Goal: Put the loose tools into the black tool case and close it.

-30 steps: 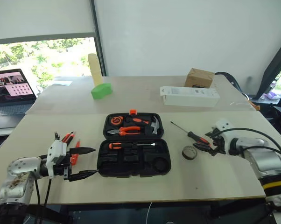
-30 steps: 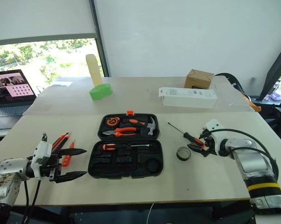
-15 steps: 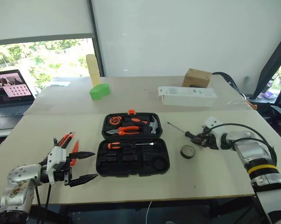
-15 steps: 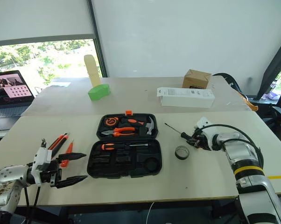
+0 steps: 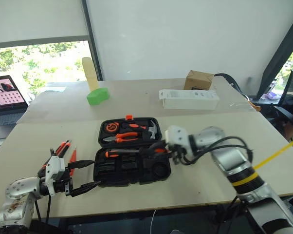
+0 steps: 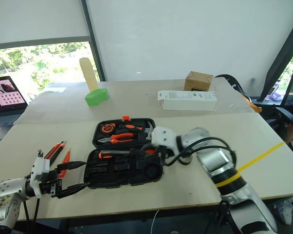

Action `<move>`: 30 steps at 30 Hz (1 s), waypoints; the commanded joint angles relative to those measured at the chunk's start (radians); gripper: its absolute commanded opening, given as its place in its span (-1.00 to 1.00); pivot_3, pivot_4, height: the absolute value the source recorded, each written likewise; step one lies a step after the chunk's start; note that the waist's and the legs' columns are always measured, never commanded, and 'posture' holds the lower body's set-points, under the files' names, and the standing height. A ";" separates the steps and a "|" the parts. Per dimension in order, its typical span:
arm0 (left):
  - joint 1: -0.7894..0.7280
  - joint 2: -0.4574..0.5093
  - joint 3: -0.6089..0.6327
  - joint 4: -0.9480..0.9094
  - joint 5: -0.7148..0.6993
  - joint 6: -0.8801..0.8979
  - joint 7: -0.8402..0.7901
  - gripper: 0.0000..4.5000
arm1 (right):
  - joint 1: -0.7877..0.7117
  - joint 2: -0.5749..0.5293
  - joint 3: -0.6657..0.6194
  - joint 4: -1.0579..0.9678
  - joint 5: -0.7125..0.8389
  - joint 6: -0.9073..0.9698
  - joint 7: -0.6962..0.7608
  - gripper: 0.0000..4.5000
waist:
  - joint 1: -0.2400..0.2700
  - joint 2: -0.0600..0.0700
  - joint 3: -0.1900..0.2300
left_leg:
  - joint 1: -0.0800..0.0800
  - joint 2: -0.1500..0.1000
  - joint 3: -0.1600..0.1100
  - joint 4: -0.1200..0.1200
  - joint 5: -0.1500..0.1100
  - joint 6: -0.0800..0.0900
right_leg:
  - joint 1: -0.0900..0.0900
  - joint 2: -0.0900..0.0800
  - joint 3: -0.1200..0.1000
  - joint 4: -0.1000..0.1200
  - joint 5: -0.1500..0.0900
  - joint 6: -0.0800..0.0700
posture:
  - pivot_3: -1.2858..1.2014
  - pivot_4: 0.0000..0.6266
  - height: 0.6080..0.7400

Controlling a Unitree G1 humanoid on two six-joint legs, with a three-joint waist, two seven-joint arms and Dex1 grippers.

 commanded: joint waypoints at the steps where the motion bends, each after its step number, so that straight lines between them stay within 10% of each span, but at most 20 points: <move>1: 0.022 0.014 0.032 -0.059 -0.019 0.006 0.025 1.00 | -0.042 0.027 0.027 0.013 -0.068 0.057 -0.049 -0.55 | 0.004 0.000 0.000 | 0.000 0.000 0.000 0.000 0.000 0.000 | 0.000 0.000 0.000 0.000 0.000 0.000 | 0.03 -0.52 1.00; 30: 0.089 0.041 0.051 -0.285 -0.034 0.164 0.164 1.00 | -0.172 0.080 0.107 0.353 -0.257 -0.038 0.053 -0.55 | 0.002 0.000 0.000 | 0.003 -0.001 0.000 -0.001 0.000 -0.001 | 0.002 0.000 -0.001 -0.001 0.001 -0.001 | 0.03 -0.52 1.00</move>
